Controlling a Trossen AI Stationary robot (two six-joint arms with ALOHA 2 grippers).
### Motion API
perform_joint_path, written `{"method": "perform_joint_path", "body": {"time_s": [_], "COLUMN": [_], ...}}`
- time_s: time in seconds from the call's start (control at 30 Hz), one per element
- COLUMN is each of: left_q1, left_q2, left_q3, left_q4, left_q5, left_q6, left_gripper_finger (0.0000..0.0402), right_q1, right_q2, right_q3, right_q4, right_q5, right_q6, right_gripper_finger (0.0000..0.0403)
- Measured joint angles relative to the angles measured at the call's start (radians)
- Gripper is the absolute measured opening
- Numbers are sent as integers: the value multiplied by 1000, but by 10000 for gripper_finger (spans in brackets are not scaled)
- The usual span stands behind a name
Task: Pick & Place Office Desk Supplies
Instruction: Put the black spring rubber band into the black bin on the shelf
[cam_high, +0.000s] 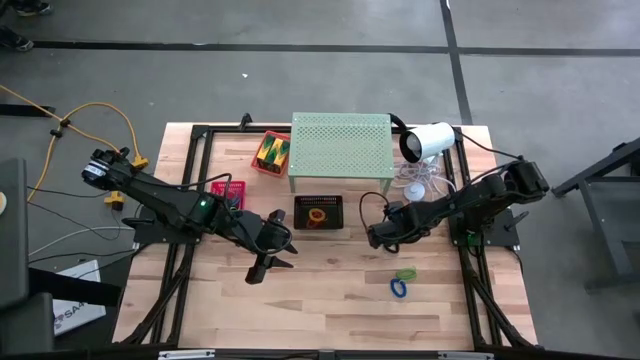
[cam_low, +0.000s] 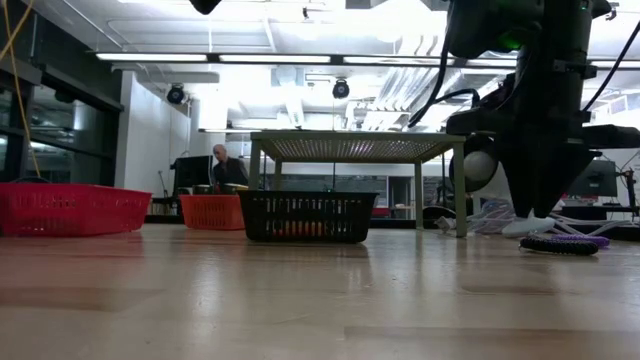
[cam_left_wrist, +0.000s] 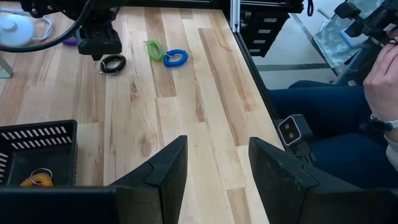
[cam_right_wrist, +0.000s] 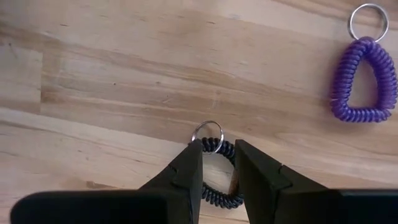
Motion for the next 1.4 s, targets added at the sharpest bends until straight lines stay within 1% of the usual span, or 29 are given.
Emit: {"method": "perform_joint_path", "body": {"time_s": [0.33,0.73,0.93,1.17,1.4], "left_q1": [0,0,0,0,0], "left_q2": [0,0,0,0,0], "left_q3": [0,0,0,0,0], "left_q4": [0,0,0,0,0], "left_q5": [0,0,0,0,0], "left_q6": [0,0,0,0,0], "left_gripper_finger": [166,166,166,166,166], "right_q1": [0,5,20,19,19], "right_q2": [40,38,39,38,38], "right_q3": [0,-1,-19,-72,-72], "right_q4": [27,30,38,122,147], "right_q5": [0,0,-1,0,21], "right_q6": [12,24,63,68,45], "right_gripper_finger": [81,82,82,82,82]}}
